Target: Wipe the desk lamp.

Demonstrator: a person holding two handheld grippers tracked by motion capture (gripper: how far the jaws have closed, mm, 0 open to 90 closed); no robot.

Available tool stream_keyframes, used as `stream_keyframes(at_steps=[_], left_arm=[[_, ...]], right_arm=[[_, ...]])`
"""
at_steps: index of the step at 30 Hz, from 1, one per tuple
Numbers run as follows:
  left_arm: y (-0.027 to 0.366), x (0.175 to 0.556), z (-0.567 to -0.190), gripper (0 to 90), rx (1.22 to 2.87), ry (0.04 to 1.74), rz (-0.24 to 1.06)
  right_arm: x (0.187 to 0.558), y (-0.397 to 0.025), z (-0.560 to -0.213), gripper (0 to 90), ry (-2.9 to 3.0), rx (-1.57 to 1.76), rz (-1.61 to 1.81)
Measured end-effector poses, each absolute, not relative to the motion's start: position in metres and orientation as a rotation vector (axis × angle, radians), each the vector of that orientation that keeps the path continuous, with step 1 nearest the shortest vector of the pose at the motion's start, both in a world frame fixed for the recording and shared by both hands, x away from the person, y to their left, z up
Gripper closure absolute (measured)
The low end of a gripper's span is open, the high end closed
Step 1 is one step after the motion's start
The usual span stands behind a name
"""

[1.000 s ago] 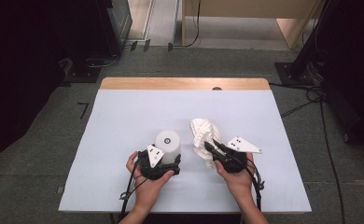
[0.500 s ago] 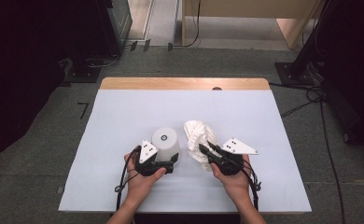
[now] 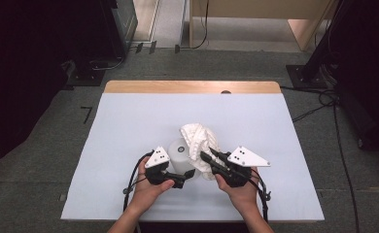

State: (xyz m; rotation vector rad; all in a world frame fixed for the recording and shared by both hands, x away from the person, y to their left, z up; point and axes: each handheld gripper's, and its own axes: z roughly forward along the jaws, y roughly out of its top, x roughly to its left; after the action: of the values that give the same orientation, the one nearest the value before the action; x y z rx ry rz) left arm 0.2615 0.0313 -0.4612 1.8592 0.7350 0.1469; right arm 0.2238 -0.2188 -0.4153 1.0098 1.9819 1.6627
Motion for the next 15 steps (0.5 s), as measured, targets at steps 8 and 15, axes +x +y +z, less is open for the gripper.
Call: stream_keyframes(at_steps=[8, 15], left_arm=[[0.044, 0.265, -0.455, 8.1, 1.806, 0.758, 0.15], [0.057, 0.27, -0.45, 8.1, 1.743, 0.791, 0.14]], right_arm=[[0.232, -0.215, -0.433, 74.6, 2.047, 1.076, 1.6], [0.239, -0.208, -0.454, 74.5, 2.131, 1.133, 1.537]])
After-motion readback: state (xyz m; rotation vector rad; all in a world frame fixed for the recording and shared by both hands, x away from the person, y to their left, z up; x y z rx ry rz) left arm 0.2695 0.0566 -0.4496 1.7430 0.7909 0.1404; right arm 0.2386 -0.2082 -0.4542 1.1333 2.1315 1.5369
